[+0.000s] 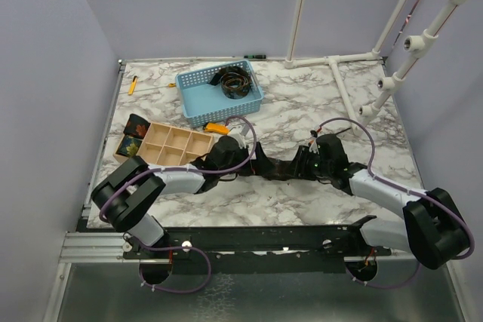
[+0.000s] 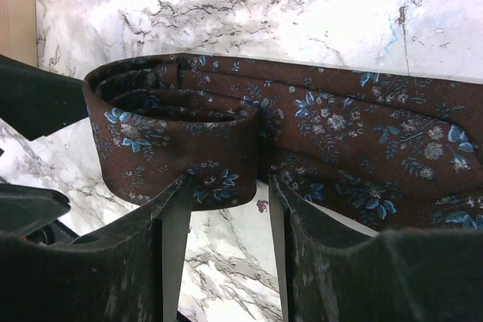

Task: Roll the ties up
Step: Roll the tie at the center of the board.

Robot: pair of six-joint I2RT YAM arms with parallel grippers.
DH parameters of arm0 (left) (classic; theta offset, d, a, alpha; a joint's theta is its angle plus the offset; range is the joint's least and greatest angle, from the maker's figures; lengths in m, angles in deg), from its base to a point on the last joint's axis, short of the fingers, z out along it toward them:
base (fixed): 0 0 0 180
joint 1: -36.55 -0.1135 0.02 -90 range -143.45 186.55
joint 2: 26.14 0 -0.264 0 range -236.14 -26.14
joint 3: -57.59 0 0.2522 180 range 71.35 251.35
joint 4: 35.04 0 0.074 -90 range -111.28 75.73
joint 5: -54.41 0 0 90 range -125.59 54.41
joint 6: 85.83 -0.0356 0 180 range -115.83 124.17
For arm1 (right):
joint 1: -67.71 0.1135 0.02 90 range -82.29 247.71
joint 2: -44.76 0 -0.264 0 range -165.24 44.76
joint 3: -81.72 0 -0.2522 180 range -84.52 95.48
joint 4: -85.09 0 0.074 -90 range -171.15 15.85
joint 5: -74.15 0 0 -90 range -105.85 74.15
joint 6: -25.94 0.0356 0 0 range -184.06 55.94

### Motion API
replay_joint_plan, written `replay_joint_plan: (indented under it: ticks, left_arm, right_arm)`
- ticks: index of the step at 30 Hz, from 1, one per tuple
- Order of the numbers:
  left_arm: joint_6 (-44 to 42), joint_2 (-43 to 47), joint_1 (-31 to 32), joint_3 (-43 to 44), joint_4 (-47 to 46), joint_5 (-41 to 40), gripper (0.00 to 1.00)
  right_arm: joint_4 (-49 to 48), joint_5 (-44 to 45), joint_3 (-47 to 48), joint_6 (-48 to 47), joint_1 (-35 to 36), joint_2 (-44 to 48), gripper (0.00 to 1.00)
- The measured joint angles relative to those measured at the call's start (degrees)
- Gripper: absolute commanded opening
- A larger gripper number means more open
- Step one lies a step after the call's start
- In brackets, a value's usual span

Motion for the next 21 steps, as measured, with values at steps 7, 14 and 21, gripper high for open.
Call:
replay_joint_plan:
  ticks: [7,14,21]
  left_arm:
    - [-0.5,-4.22,0.0,1.16,-1.55,3.93,0.94]
    - [-0.59,-8.5,-0.02,2.23,-4.48,7.43,0.91]
    - [-0.46,-13.66,-0.13,6.21,-7.32,10.4,0.82]
  right_arm:
    - [-0.44,1.88,0.0,0.24,0.0,-1.01,0.45]
    - [-1.46,2.4,-0.04,0.63,-0.02,-2.32,0.45]
    - [-1.7,2.4,-0.07,0.63,-0.2,-2.38,0.44]
